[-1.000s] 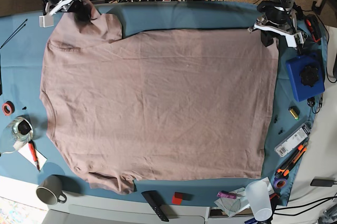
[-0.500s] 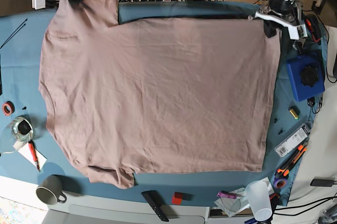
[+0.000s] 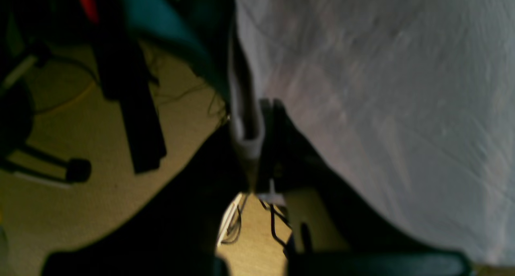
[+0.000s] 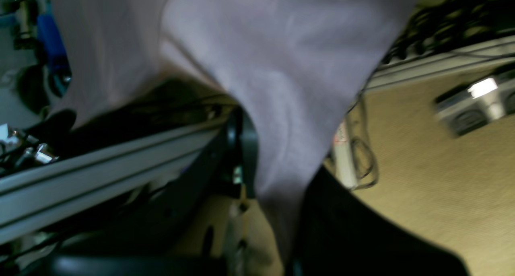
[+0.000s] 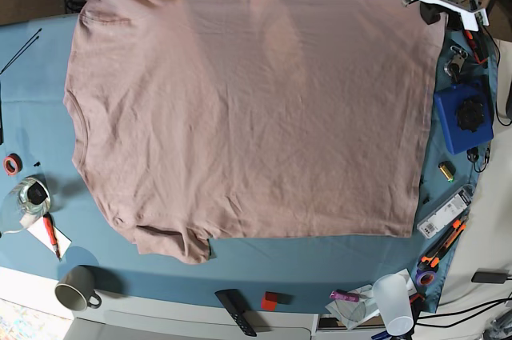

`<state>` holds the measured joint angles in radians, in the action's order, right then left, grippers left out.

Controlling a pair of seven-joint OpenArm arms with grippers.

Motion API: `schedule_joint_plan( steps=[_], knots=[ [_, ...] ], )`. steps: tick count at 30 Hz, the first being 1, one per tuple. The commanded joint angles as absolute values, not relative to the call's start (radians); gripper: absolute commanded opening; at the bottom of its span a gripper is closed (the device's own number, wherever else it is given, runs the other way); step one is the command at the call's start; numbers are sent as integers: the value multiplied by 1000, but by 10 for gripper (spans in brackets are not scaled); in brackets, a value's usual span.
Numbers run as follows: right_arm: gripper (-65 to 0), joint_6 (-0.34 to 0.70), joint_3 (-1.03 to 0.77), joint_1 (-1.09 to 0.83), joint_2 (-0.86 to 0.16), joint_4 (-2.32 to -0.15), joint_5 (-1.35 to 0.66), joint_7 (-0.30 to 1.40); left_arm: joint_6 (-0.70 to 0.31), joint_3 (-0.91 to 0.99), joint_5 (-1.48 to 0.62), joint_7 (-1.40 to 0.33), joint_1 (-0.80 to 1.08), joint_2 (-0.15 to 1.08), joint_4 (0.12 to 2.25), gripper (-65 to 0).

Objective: Fold the T-shirt properly
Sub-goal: 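Lift the shoulder edges and pull them toward the robot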

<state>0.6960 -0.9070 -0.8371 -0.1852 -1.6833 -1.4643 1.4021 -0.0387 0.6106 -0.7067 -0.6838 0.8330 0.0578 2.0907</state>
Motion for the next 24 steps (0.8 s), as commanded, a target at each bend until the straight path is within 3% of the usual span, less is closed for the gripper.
schedule_joint_plan(
  steps=[1,11,24],
  knots=[
    [-650,698,-934,-853,-199,-1716,-1484,1386,-56,626,-712,-654,846,64,2109,-650],
    [-650,698,-949,-799,-199,-1802,-1484,1361,-72,642,-711,-655,836,64,2159,-650],
    [-650,698,-948,-675,-203,-1802,-1290,1259,-42,641,-711,-680,796,64,2158,-650]
  ],
)
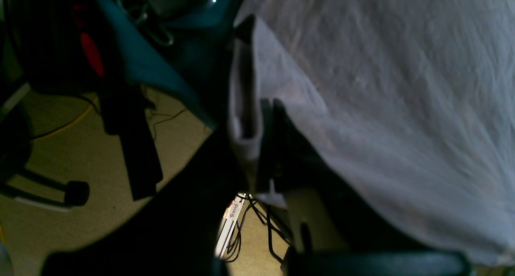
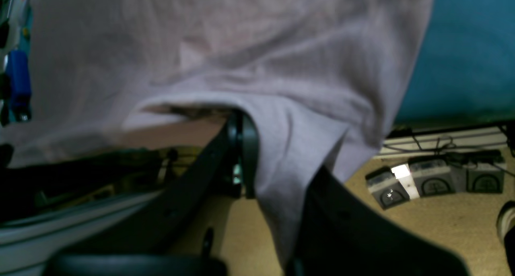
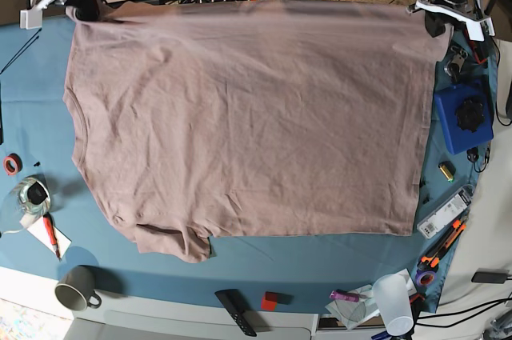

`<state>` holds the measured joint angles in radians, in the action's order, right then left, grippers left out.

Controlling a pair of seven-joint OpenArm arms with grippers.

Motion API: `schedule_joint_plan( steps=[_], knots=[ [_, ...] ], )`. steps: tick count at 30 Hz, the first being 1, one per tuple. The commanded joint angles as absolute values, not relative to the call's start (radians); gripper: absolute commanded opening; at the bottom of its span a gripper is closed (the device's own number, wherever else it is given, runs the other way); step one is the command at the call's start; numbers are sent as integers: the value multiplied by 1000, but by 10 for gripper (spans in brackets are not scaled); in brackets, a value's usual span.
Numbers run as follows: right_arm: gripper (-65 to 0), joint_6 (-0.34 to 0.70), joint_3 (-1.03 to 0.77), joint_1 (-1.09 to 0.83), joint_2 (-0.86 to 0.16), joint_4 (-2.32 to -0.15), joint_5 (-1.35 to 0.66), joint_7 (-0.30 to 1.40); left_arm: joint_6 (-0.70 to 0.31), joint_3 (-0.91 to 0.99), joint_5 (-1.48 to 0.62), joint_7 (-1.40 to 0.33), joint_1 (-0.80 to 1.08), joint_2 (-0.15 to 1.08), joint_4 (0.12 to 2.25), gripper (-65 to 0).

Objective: Fold the T-shirt properly
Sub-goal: 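Lift the shoulder edges and pull them toward the robot, then fold the shoulder edge over the shirt body toward the hem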

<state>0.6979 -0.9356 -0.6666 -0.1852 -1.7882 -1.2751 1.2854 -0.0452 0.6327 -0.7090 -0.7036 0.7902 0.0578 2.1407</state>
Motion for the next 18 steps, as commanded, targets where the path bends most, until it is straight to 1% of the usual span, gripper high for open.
schedule_joint_plan(
  steps=[1,6,8,11,14,18],
  knots=[
    [-650,698,-944,-664,-209,-1802,-1275,1256,-42,638,-711,-680,792,64,2158,-650],
    [-650,698,-871,-617,-251,-1801,-1193,1225,-40,612,-683,-654,766,64,2157,-650],
    [-650,698,-834,-591,-261,-1800,-1130,1193,-9,594,-662,-631,754,64,2157,-650],
    [-650,698,-785,-550,-263,-1800,-1040,1149,27,563,-616,-628,730,64,2157,-650],
    [-650,696,-743,-510,-263,-1800,-974,1121,30,529,-570,-622,704,65,2157,-650],
    [-650,668,-701,-451,-263,-1799,-887,1084,38,499,-492,-559,672,64,2154,-650]
  ],
)
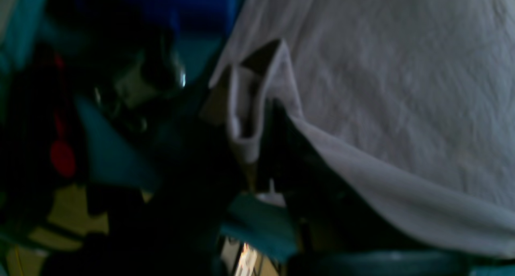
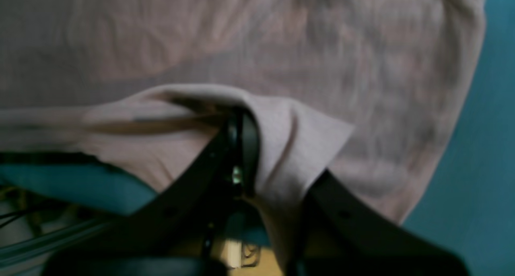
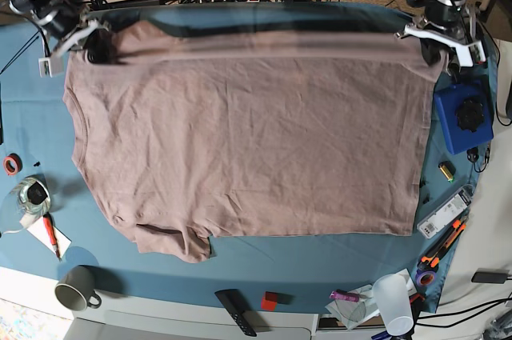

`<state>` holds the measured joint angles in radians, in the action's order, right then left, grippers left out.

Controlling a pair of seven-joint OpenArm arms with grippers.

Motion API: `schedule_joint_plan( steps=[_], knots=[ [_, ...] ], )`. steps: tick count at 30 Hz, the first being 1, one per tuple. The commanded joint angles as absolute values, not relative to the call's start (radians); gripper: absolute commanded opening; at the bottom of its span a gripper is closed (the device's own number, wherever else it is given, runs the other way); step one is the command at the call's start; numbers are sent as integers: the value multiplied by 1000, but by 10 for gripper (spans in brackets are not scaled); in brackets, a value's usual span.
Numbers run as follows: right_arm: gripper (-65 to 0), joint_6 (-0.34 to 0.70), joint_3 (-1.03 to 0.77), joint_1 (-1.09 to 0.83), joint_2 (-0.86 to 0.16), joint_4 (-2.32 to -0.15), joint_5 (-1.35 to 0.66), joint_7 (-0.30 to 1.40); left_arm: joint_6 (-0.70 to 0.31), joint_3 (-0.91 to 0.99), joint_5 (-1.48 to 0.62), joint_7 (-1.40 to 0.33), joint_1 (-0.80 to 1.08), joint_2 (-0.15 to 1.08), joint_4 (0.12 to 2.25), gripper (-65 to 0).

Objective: Fold the T-shirt properly
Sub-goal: 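Fold the shoulder edge over the shirt body toward the hem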

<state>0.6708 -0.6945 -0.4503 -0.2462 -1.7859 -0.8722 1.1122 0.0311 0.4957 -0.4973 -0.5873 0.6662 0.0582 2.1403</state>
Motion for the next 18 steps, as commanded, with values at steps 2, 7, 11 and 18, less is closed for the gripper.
schedule_joint_plan(
  steps=[2,7,11,18],
  knots=[
    [-650,655,-682,-419,-264,-1798,-844,1067,77,499,-482,-560,650,65,2142,-650],
    [-650,632,-640,-345,-263,-1798,-772,1048,66,499,-475,-559,605,91,2047,-650],
    [-650,630,-626,-318,-263,-1797,-709,993,57,499,-476,-551,566,109,2008,-650],
    [-650,629,-614,-234,-264,-1670,-661,963,56,493,-475,-552,500,136,2001,-650]
  ],
)
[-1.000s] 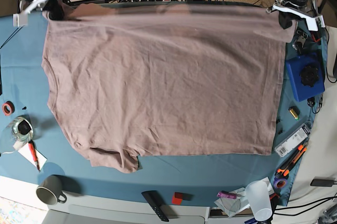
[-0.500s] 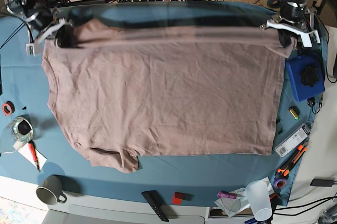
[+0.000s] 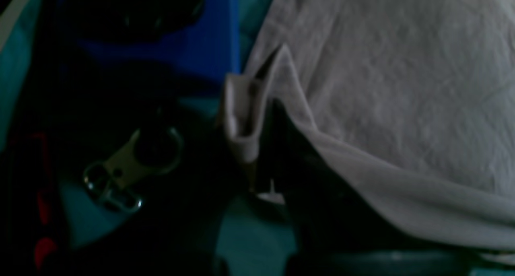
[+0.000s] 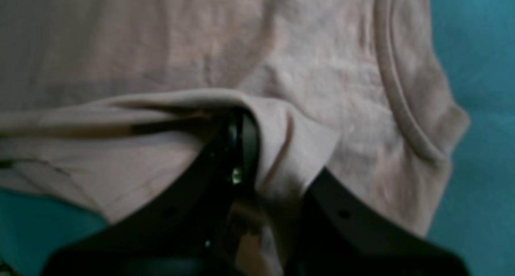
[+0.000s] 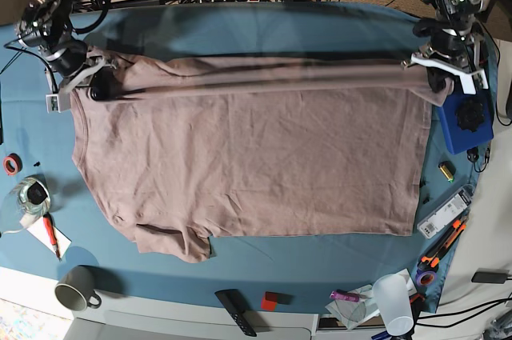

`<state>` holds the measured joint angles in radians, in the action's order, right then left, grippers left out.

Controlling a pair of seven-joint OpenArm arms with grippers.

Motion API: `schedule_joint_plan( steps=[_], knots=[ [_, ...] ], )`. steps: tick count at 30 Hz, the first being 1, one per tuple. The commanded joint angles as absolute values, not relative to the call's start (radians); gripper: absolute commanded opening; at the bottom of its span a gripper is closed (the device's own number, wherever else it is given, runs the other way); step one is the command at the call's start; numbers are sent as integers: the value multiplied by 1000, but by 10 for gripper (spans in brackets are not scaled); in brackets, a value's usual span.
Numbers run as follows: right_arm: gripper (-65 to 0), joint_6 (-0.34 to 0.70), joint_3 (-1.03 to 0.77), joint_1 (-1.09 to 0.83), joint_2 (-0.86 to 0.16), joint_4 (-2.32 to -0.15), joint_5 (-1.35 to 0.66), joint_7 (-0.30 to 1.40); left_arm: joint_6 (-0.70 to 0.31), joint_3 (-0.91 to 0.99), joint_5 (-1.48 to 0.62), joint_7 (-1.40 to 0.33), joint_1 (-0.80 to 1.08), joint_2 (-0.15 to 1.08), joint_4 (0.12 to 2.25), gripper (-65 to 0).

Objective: Fold the T-shirt properly
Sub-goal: 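Fold the shoulder edge over the shirt body toward the hem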

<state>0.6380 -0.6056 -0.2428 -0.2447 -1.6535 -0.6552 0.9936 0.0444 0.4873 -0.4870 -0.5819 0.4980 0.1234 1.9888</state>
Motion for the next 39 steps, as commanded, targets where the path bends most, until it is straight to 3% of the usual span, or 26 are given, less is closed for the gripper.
schedule_joint_plan(
  steps=[1,13,23,30,39],
  knots=[
    [-650,630,-614,-219,-263,-1652,-661,958,55,493,-475,-552,494,138,1993,-650],
    [-650,633,-614,-41,-264,-1483,-601,941,56,493,-474,-545,361,142,1844,-650],
    [-650,634,-614,19,-266,-1465,-527,908,54,493,-475,-550,264,178,1770,-650],
    [-650,632,-614,70,-266,-1371,-521,905,-27,493,-475,-553,200,183,1708,-650],
    [-650,631,-614,86,-266,-1314,-495,880,-23,460,-475,-551,129,192,1626,-650]
  ],
)
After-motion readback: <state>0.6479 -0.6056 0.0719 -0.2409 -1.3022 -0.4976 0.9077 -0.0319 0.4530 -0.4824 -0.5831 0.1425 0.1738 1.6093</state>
